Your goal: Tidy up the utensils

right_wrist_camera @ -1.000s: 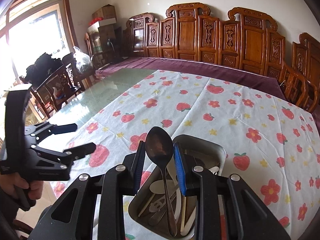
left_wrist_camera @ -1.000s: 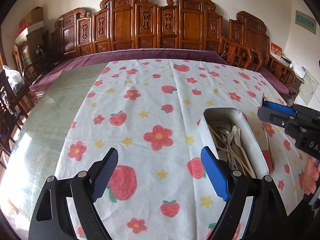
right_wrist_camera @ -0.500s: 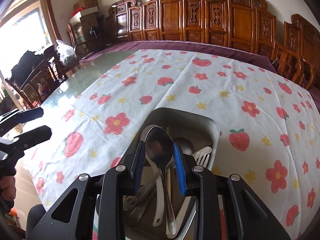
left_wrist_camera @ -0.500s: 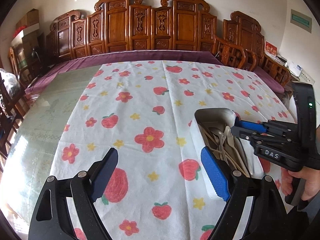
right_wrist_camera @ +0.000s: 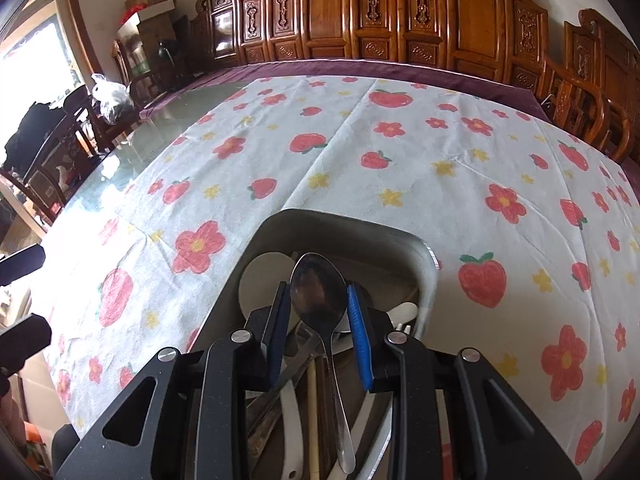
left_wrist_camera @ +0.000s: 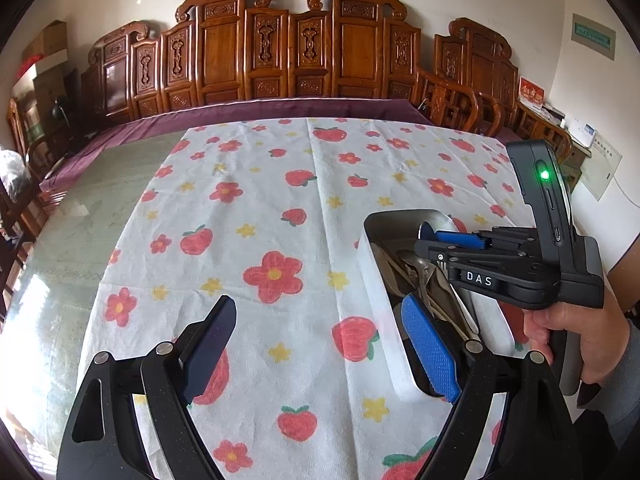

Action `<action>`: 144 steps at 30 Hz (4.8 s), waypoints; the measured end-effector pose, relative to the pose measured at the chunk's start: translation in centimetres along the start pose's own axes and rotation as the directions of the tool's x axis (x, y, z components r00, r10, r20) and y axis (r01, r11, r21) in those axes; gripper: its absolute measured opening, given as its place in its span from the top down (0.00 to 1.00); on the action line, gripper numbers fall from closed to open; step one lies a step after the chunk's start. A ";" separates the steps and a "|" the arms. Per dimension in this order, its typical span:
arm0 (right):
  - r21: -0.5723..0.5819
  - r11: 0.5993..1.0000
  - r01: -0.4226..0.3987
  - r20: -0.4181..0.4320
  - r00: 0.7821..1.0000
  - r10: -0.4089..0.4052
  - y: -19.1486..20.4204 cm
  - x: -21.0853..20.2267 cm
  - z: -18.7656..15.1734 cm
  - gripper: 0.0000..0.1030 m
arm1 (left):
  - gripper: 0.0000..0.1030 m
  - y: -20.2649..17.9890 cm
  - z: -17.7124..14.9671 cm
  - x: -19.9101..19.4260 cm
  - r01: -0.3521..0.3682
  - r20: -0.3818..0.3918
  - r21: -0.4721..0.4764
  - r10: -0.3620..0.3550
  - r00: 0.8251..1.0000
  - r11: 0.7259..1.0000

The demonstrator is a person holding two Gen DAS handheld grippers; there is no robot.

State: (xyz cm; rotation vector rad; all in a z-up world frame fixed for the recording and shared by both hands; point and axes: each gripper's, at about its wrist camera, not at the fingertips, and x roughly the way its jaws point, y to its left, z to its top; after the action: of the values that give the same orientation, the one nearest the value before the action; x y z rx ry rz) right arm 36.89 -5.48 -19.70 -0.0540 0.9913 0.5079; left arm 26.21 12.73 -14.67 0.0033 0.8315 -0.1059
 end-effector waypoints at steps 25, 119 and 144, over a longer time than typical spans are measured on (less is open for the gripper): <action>0.009 1.000 0.022 0.031 0.999 -0.022 -0.9 -2.5 -1.5 0.59 | 0.21 0.0 -0.7 1.1 -0.005 -0.023 -0.003 0.005 1.000 1.000; 0.150 0.966 0.208 0.566 0.783 -0.257 -1.4 -43.2 -14.8 0.02 | 0.07 -17.2 -1.6 -26.3 -0.012 0.376 0.036 -0.003 0.927 0.999; 0.151 0.966 0.209 0.566 0.783 -0.257 -1.4 -42.9 -14.9 0.02 | 0.07 -17.3 -1.5 -26.5 -0.005 0.378 0.043 -0.012 0.926 0.999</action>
State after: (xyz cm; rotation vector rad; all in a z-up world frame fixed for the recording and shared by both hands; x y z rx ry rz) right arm 6.85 -27.22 6.55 0.0508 0.3851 0.2251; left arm 5.72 -1.98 4.55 0.0210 0.4416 -0.1233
